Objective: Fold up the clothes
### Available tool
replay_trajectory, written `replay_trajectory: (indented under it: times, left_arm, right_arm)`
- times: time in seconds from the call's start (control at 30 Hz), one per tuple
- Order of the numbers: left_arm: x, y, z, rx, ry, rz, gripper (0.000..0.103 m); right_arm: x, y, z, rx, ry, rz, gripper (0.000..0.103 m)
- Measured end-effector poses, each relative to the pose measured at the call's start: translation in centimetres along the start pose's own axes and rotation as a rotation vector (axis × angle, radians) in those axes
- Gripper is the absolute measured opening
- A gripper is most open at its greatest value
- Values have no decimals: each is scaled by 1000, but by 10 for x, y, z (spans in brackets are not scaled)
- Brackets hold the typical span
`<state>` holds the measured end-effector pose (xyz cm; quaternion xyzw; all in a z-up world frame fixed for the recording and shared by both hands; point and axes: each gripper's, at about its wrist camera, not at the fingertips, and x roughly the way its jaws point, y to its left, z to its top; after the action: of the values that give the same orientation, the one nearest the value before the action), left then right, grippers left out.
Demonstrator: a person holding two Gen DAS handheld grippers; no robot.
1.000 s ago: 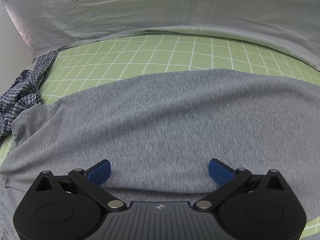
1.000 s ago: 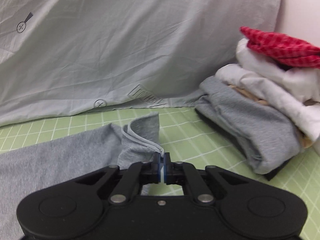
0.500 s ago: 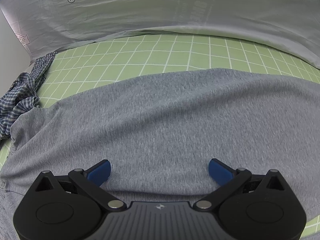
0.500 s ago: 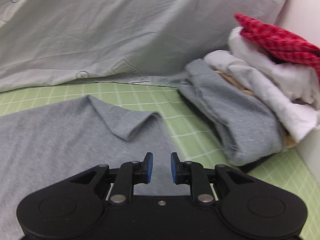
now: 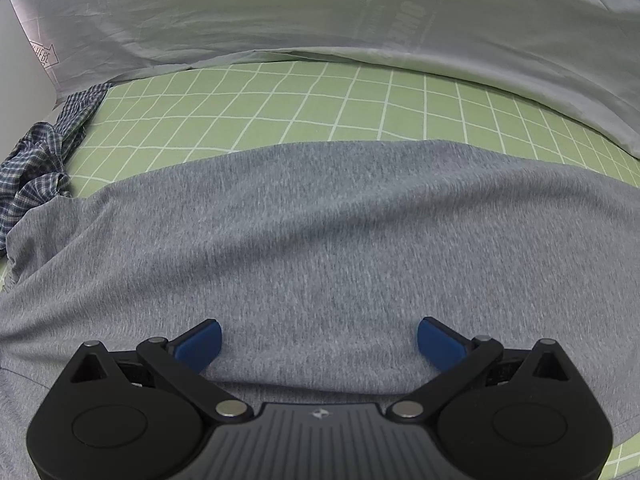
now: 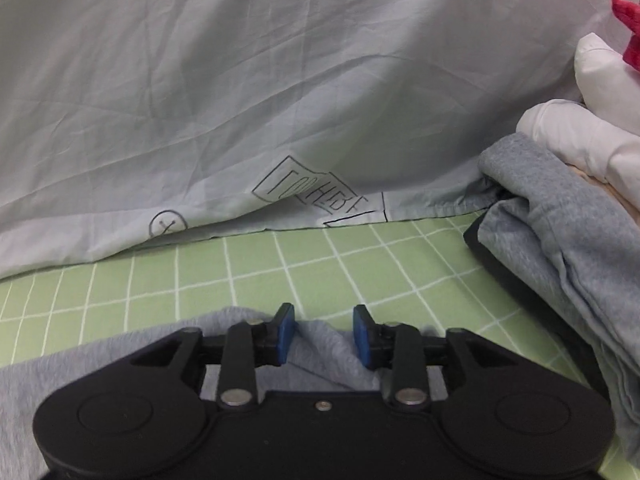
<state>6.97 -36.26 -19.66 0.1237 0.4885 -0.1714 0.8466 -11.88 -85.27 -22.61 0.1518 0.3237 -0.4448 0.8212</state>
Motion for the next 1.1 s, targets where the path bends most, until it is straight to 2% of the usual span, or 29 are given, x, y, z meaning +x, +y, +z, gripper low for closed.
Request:
replay_trajectory:
  times: [0.03, 0.1, 0.13, 0.17, 0.2, 0.23, 0.3, 0.43, 0.53, 0.6, 0.63, 0.7, 0.77, 0.83, 0.87, 0.97, 1.1]
  left_arm:
    - [1, 1, 1, -5, 3, -8, 103]
    - [2, 1, 2, -3, 5, -17, 103]
    - [3, 1, 2, 0, 3, -18, 103]
    - [3, 0, 3, 2, 2, -19, 103]
    - [3, 0, 3, -1, -1, -20, 103]
    - [3, 0, 3, -4, -6, -19, 103]
    - [4, -2, 3, -9, -16, -15, 103]
    - [5, -5, 5, -3, -25, -18, 103]
    - [5, -5, 6, 6, -27, -24, 103]
    - [5, -5, 6, 11, -26, -27, 103]
    - [5, -5, 7, 13, -26, -28, 103]
    - [6, -6, 6, 9, -29, -26, 103]
    - [6, -7, 6, 3, -32, -23, 103]
    - [6, -7, 7, -2, -30, -21, 103]
    - [6, -7, 8, -5, -27, -21, 103]
    - [5, -7, 8, -14, -20, -10, 103]
    - [-8, -7, 0, -1, -22, -11, 103]
  right_arm:
    - [9, -2, 6, 5, 1, -10, 43]
    - [16, -5, 15, 4, 20, -43, 45]
    - [8, -5, 17, 6, -1, -63, 45]
    - [1, -5, 18, 9, -22, -83, 50]
    - [-13, -5, 13, 20, -49, -81, 55]
    - [-28, -5, 8, 32, -77, -79, 66]
    - [-51, -2, -9, 34, -100, -57, 67]
    - [-72, 1, -48, 47, -58, 6, 68]
    - [-59, 4, -55, 32, -11, 21, 72]
    - [-47, 3, -52, 37, 7, 31, 78]
    - [-40, 1, -46, 47, 17, 29, 85]
    - [-25, -1, -33, 60, 38, 16, 91]
    - [-12, -5, -20, 67, 53, -17, 92]
    - [2, -6, -7, 59, 86, -19, 101]
    - [5, -6, -2, 52, 101, -21, 101]
    - [-17, -2, 1, 8, 55, 2, 103]
    - [-82, 2, -28, -46, -5, 90, 103]
